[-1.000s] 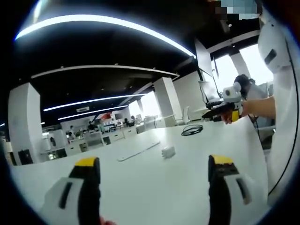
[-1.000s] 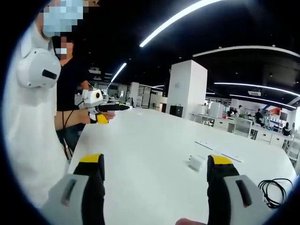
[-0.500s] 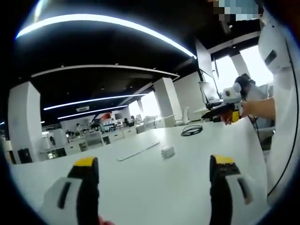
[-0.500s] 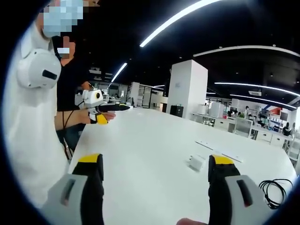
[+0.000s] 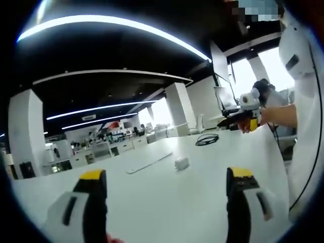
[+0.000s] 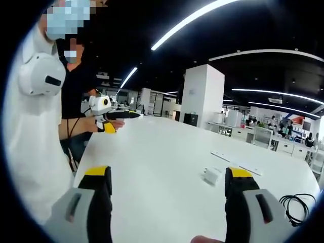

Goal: Plug the desk Type‑C cable into the charger adapter.

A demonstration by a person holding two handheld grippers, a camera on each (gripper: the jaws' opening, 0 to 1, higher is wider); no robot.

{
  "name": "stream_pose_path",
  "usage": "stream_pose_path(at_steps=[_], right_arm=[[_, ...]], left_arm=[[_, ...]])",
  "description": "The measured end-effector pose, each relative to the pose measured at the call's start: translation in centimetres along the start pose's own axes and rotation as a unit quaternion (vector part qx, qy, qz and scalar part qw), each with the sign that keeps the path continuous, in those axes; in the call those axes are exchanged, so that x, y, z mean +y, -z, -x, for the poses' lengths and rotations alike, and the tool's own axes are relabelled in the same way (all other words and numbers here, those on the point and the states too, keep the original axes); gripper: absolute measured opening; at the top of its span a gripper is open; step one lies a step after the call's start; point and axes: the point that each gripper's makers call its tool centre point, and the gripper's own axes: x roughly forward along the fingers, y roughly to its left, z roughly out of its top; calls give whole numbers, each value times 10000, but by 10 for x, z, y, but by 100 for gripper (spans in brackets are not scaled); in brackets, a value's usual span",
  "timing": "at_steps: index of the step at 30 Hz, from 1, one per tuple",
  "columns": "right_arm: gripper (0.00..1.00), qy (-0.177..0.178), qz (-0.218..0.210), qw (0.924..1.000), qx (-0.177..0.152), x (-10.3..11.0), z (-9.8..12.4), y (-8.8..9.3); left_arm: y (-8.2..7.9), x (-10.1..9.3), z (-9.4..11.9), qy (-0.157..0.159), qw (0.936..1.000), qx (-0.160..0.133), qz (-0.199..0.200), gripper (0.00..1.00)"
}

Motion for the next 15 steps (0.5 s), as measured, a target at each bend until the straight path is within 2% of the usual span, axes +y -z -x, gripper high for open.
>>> stream_pose_path(at_steps=[5, 10, 15], right_arm=[[94, 14, 0, 10000, -6, -2, 2, 0], [93, 24, 13, 10000, 14, -3, 2, 1], [93, 28, 12, 10000, 1, -3, 3, 1]], left_arm=[[0, 0, -2, 39, 10000, 26, -40, 99], [2, -4, -6, 183, 9997, 129, -88, 92], [3, -6, -9, 268, 9992, 214, -186, 91]])
